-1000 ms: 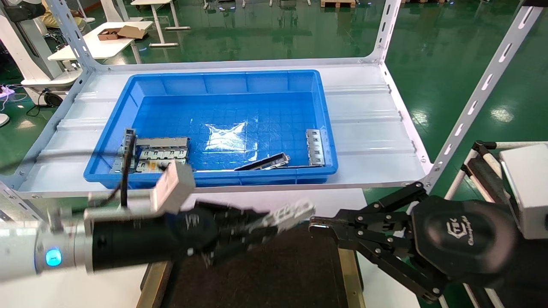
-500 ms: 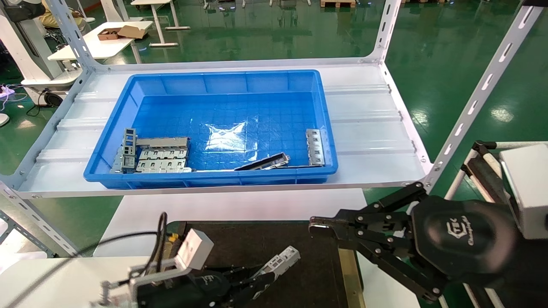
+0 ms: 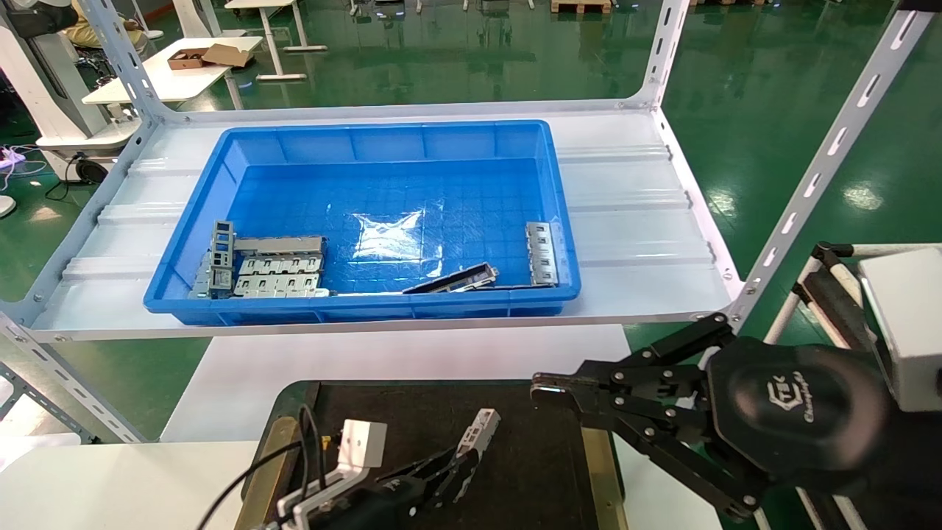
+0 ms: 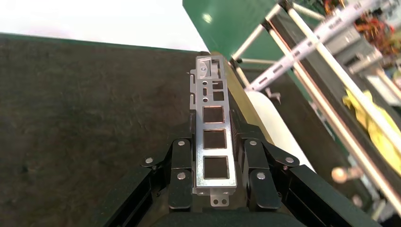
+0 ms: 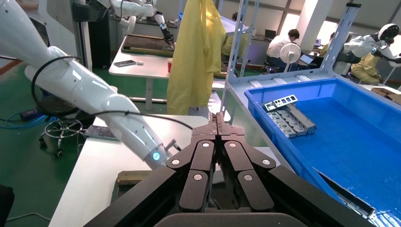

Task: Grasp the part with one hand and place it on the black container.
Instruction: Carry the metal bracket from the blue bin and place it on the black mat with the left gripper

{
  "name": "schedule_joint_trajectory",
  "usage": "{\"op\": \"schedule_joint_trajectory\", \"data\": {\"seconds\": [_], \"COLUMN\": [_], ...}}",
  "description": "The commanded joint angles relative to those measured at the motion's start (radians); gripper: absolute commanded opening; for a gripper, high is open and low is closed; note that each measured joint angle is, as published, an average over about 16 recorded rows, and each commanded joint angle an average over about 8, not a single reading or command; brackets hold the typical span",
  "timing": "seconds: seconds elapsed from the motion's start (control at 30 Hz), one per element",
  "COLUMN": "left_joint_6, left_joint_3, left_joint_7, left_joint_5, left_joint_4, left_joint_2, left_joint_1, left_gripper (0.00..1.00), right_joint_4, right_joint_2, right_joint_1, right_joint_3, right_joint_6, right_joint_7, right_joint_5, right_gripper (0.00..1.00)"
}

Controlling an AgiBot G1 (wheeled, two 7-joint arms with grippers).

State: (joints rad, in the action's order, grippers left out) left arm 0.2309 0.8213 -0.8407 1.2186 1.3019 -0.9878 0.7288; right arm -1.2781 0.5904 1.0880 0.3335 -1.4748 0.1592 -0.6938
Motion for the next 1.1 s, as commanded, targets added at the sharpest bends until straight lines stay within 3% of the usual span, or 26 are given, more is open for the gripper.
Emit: {"op": "schedule_joint_trajectory", "data": {"seconds": [0.03, 0.6, 1.1], "left_joint_6": [-0.054, -0.242, -0.317], "left_joint_3": [0.015, 0.126, 0.21], "left_joint_7": [-0.027, -0.118, -0.155], "left_joint_5": [0.013, -0.004, -0.091], "left_joint_4": [-0.01, -0.219, -0.305], "left_joint_2": [-0.025, -0.18, -0.21], "left_joint_1": [-0.006, 0.048, 0.073], "left_gripper": [0.0, 0.0, 0.0], "right_joint_4": [0.0, 0.0, 0.0], "right_joint_2": [0.0, 0.0, 0.0], "right_joint_1": [0.0, 0.0, 0.0], "right_joint_3": [0.0, 0.0, 0.001], "right_joint_6": [0.0, 0.0, 0.0], "right_joint_7": [0.0, 0.0, 0.0], "right_joint_5": [0.0, 0.0, 0.001], "right_gripper": [0.0, 0.0, 0.0]}}
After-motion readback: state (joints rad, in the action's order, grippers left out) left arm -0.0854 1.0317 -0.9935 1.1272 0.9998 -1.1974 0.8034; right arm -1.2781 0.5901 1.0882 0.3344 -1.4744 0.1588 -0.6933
